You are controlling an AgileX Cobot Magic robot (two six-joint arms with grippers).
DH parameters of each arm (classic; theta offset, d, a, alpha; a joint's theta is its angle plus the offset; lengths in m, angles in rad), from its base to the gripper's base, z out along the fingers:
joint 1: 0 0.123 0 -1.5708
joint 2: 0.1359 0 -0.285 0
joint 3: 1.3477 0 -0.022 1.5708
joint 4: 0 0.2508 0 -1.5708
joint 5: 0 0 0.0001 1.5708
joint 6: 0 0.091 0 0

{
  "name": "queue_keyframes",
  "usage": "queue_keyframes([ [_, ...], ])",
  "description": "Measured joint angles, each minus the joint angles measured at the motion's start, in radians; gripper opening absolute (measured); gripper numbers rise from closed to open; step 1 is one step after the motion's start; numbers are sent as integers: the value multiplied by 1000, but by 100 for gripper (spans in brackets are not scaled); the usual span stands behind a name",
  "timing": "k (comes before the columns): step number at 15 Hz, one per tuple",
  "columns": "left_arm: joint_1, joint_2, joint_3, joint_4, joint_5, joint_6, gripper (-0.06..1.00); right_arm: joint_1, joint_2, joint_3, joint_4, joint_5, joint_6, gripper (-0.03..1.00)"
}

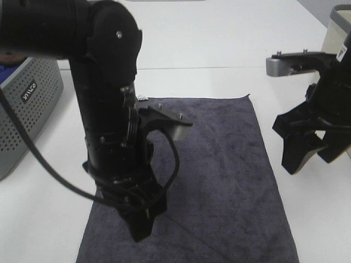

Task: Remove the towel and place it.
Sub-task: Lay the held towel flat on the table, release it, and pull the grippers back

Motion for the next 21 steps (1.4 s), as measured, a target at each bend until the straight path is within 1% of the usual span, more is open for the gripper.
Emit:
queue_keyframes([
  [1, 7, 0, -54, 65, 0, -28, 74, -13, 11, -59, -28, 0, 15, 66],
  [2, 30, 0, -110, 108, -5, -57, 79, -43, 25, -111, -32, -7, 27, 66],
  [3, 69, 0, -151, 122, -11, -77, 81, -92, 38, -164, -28, -23, 28, 66],
  [4, 95, 0, -170, 123, -12, -83, 82, -116, 45, -184, -21, -28, 26, 66],
  [5, 177, 4, -216, 122, -18, -81, 83, -206, 83, -255, 14, -32, -2, 66],
  [6, 242, 13, -252, 111, -18, -70, 83, -247, 120, -305, 55, -24, -24, 66],
  [7, 301, 36, -291, 83, -21, -51, 83, -276, 168, -359, 93, -12, -40, 66],
  [10, 469, 129, -421, -31, -37, 13, 83, -290, 312, -507, 119, 12, -58, 66],
  [11, 503, 152, -451, -42, -62, 16, 83, -290, 350, -545, 119, 12, -65, 66],
  [13, 539, 161, -468, -43, -115, 11, 82, -290, 372, -568, 116, 10, -100, 67],
  [15, 541, 178, -472, -32, -128, 8, 82, -290, 372, -570, 115, -33, -61, 68],
  [17, 541, 205, -476, -31, -143, 8, 82, -290, 384, -579, 123, -47, -73, 72],
  [19, 541, 263, -506, -29, -152, 8, 83, -290, 449, -635, 157, -38, -112, 74],
  [21, 541, 338, -584, -27, -152, 9, 87, -290, 556, -733, 176, -29, -143, 75],
])
